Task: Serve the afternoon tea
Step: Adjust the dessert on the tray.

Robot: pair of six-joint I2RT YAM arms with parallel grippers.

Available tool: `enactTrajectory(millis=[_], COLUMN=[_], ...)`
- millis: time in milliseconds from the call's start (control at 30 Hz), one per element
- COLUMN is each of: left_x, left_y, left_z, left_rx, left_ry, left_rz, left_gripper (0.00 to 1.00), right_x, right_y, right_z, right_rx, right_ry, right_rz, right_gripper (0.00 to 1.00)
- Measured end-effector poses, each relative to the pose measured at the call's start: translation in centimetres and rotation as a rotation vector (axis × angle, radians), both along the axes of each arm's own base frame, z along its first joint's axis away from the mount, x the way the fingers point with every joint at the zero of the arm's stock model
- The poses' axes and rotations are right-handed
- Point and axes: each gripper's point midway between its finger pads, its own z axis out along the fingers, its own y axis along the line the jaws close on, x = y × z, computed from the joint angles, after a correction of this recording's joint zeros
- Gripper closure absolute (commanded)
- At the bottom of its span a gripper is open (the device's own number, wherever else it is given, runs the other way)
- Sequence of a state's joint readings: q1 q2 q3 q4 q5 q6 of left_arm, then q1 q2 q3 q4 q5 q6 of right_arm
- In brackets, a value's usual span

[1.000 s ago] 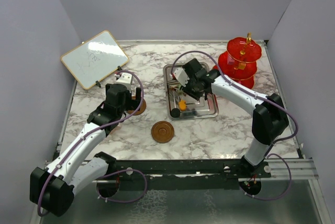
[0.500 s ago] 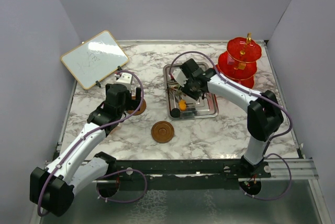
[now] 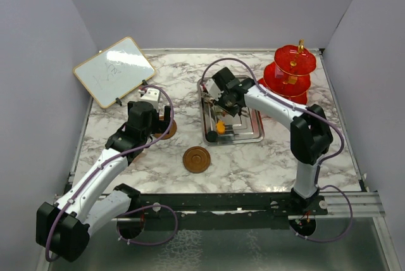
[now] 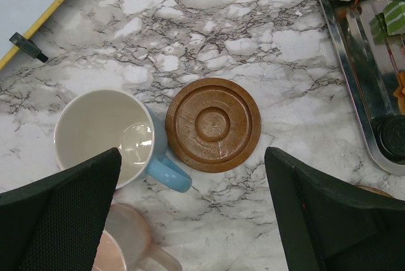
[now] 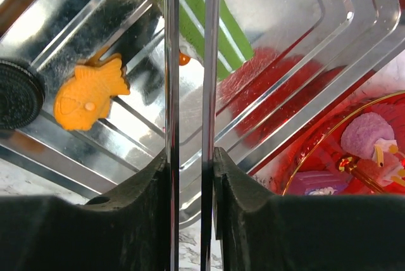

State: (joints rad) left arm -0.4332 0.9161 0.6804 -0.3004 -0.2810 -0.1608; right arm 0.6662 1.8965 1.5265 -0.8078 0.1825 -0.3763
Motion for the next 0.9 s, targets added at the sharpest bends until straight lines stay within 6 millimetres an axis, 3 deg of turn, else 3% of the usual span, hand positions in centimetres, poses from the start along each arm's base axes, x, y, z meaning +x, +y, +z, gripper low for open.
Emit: enactTrajectory(millis=[333, 700, 900], left_x=[0.0, 0.0, 0.0], left_y=[0.0, 0.0, 0.0], left_z=[0.0, -0.2, -0.3], left_rx=[0.000, 0.003, 0.004], left_ry=[0.000, 0.007, 0.010], left_rz=[0.000, 0.000, 0.000], left_gripper=[0.01, 0.01, 0.01], right_x=[1.7, 5.2, 6.5], right_y=[1.5, -0.3, -0.2], right_z=[0.6, 0.8, 1.0], right_rx=[0.115, 0.272, 0.293], right_ry=[0.088, 0.192, 0.190], right_rz=[-0.120, -0.350, -0.392], right_gripper=[0.75, 0.69, 0.69])
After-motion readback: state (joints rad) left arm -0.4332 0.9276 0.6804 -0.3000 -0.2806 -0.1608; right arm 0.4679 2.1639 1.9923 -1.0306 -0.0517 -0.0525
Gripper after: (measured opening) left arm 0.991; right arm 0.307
